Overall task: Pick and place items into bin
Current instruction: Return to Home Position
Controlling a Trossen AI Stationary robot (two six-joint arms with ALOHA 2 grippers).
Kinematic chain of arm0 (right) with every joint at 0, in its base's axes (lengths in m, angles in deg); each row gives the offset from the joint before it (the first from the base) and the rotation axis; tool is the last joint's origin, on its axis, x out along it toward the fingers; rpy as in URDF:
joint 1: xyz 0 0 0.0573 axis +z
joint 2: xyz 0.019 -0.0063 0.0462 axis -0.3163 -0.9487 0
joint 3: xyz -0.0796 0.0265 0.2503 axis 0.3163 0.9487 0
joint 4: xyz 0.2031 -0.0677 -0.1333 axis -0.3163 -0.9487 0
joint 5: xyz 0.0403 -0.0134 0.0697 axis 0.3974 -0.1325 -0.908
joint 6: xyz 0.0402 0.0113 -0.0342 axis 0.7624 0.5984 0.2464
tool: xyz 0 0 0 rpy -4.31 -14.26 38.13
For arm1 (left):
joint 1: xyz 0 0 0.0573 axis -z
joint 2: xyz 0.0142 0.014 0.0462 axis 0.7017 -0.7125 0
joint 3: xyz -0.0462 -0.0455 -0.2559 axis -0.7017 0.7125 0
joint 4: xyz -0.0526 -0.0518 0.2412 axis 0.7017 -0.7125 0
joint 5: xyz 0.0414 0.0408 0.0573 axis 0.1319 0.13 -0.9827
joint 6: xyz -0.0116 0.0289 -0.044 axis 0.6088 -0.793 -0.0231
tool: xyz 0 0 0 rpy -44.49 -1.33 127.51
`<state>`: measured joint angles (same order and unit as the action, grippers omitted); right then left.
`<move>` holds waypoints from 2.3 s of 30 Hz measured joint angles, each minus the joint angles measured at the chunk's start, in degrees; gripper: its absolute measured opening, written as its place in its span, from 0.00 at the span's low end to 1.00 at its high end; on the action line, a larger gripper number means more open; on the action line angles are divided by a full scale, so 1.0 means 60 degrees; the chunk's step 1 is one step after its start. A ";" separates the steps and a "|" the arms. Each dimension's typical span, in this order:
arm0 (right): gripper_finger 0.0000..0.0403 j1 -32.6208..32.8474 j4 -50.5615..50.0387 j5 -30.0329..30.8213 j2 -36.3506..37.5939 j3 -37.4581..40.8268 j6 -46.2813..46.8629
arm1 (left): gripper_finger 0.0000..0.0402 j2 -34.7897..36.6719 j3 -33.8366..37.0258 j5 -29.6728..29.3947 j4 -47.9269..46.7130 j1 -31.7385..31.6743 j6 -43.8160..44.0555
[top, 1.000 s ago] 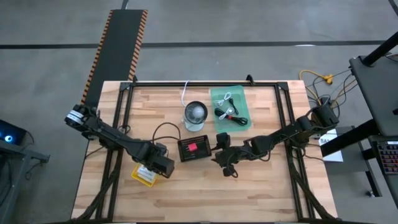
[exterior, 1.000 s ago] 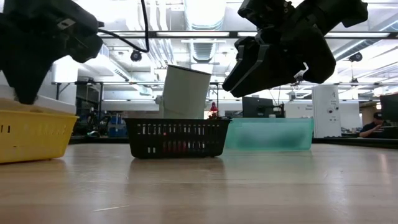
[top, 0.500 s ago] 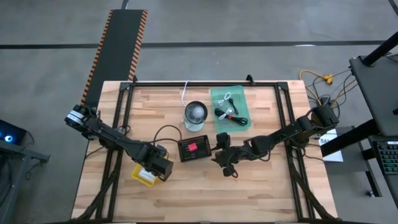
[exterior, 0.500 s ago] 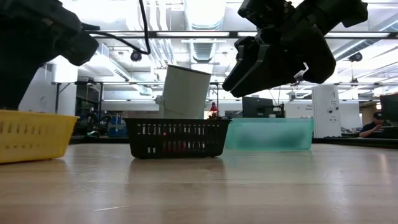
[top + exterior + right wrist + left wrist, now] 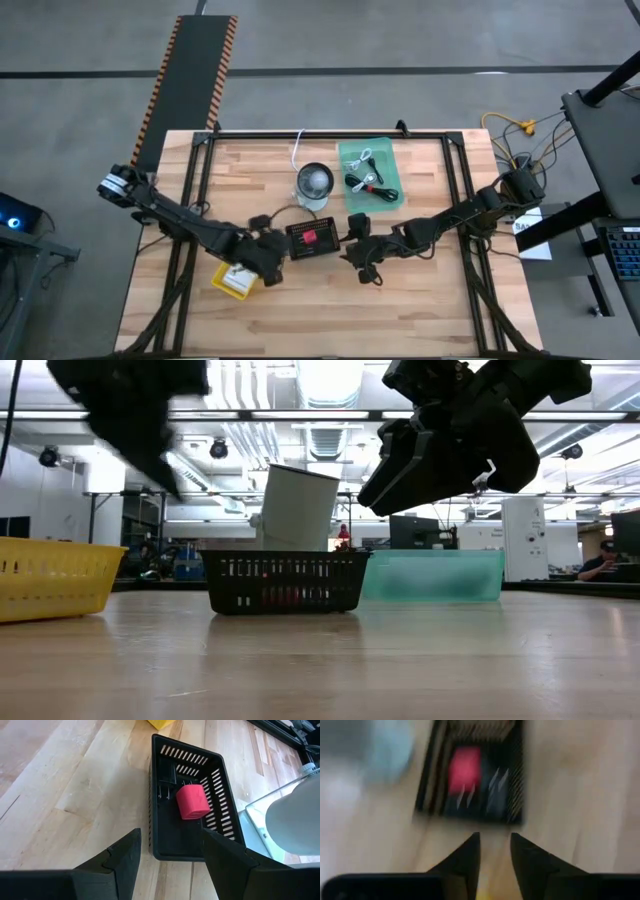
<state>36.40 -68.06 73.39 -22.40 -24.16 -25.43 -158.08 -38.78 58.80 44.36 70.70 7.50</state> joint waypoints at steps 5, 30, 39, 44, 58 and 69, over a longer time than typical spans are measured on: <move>0.48 0.0002 0.0007 0.0002 0.0000 0.0000 0.0023 | 0.05 0.0853 0.1626 0.0211 0.5393 -0.0627 -0.5162; 0.48 -0.0002 0.0504 0.0024 0.0000 0.0024 0.0347 | 0.00 0.9019 0.8585 0.4748 1.0546 -0.4467 -0.9490; 0.48 0.0009 0.2874 -0.1264 0.0000 0.0817 0.0773 | 0.00 1.1612 0.9294 0.5082 0.8486 -0.4235 -0.9476; 0.48 -0.0053 0.5101 -0.1371 0.0035 0.1415 0.0410 | 0.00 1.2622 0.9296 0.5072 0.7896 -0.4227 -0.9539; 0.26 -0.1253 0.4771 -0.2137 0.3636 0.3705 -0.0484 | 0.00 1.3455 0.9307 0.4998 0.6695 -0.4227 -0.9541; 0.02 -0.1419 0.6069 -0.1949 0.8693 0.7768 0.1060 | 0.00 1.3455 0.9315 0.4945 0.6663 -0.4219 -0.9463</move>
<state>27.89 -31.65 61.69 29.76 22.45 -19.07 -77.35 17.10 88.47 84.34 45.38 -49.28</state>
